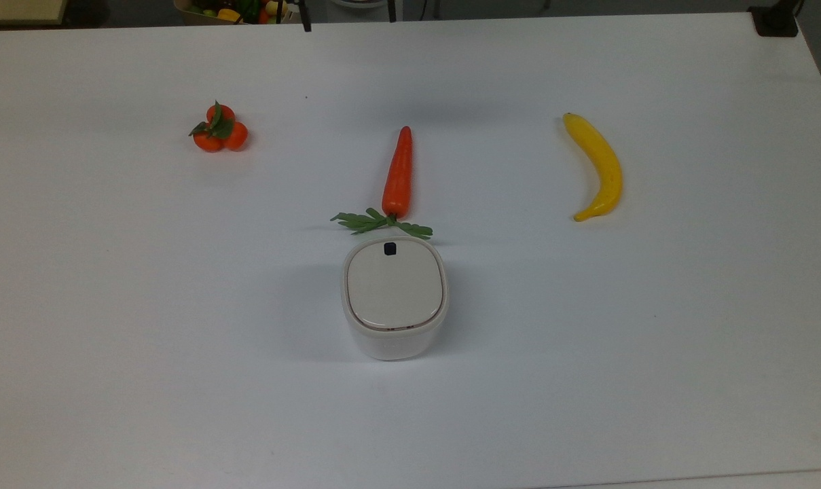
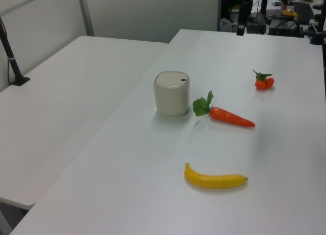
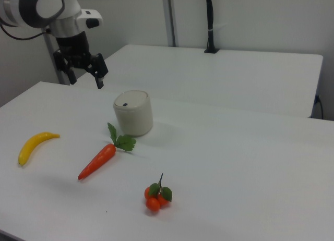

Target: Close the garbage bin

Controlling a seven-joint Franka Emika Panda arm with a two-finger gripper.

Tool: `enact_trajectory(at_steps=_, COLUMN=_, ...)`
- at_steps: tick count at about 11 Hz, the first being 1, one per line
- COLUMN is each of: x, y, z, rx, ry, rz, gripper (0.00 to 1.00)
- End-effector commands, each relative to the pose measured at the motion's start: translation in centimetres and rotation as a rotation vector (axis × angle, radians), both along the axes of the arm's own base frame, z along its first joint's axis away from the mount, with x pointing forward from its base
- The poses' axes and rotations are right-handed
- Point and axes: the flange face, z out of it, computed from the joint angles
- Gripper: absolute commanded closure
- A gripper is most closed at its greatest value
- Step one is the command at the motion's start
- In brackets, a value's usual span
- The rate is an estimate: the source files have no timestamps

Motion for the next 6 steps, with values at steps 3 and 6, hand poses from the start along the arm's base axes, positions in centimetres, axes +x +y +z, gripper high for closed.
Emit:
enact_trajectory(at_steps=3, x=-0.11, y=-0.38, z=0.17, rx=-0.005, ry=-0.023, rz=0.025, gripper=0.0)
enact_trajectory(at_steps=6, x=0.21, y=-0.01, z=-0.24, rx=-0.009, ry=-0.025, rz=0.032, gripper=0.0)
